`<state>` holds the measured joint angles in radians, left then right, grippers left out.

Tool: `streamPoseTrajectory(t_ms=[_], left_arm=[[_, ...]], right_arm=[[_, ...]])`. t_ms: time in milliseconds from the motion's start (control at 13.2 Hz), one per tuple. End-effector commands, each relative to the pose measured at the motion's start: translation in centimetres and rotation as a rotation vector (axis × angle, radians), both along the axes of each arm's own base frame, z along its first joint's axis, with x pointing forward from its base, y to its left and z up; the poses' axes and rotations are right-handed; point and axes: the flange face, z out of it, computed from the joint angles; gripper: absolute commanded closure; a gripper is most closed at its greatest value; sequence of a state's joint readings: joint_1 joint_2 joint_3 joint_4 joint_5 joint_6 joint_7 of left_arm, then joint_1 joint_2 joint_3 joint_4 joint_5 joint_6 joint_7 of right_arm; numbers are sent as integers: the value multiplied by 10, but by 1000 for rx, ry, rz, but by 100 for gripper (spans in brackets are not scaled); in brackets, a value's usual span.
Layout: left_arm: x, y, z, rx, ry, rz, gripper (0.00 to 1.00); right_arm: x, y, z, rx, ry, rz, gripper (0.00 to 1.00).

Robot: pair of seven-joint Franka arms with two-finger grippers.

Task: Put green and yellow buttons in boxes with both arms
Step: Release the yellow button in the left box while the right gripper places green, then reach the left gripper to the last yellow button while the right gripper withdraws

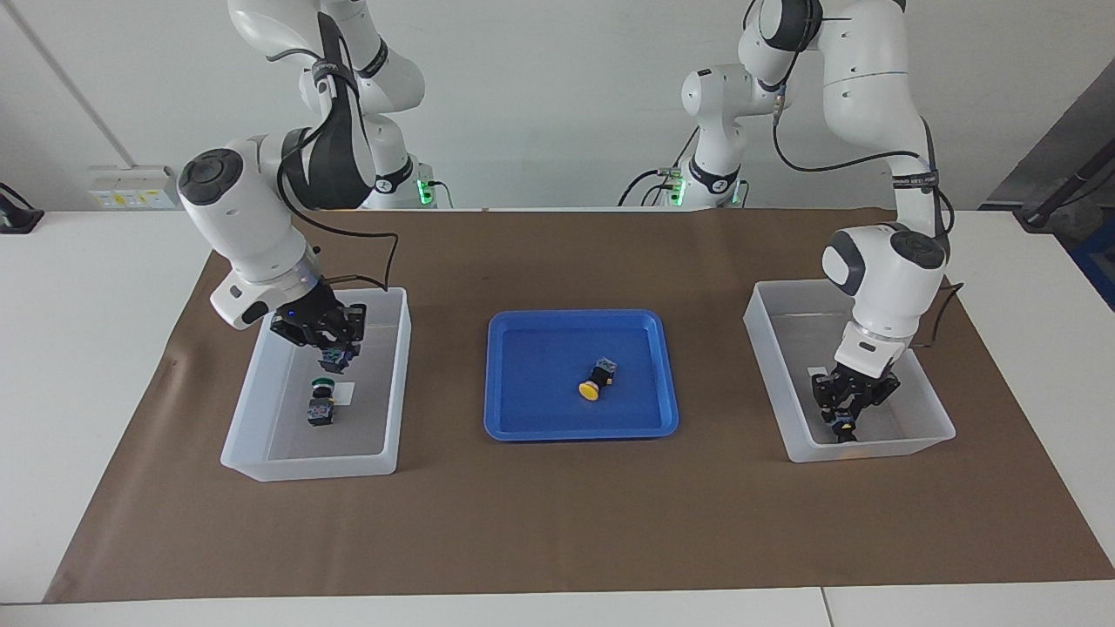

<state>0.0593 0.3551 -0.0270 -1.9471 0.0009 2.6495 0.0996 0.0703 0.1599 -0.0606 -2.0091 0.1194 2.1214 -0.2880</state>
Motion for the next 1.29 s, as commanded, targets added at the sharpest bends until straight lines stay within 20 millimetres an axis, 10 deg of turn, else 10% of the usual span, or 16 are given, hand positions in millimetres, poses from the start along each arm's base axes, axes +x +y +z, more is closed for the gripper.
streamPoseTrajectory(t_ms=[0,304,455,531,1214], left_arm=[[-10,-20,74,-13,-7,-26,0],[-11,-111,139,-62,80,0,0],[-17,-156,139,-75,64,-30,0],[-21,-170,138,-80,65,-34,0],[-49,-289,95,-180,35,26,0]], right_arm=[[-19,-6,-16,-11,-46,91,87],[-29,-7,-45,-14,-62,78,64],[-28,-6,-45,-14,-67,65,10],[-27,-6,-44,-14,-68,51,0],[14,0,48,-91,-202,-255,0]])
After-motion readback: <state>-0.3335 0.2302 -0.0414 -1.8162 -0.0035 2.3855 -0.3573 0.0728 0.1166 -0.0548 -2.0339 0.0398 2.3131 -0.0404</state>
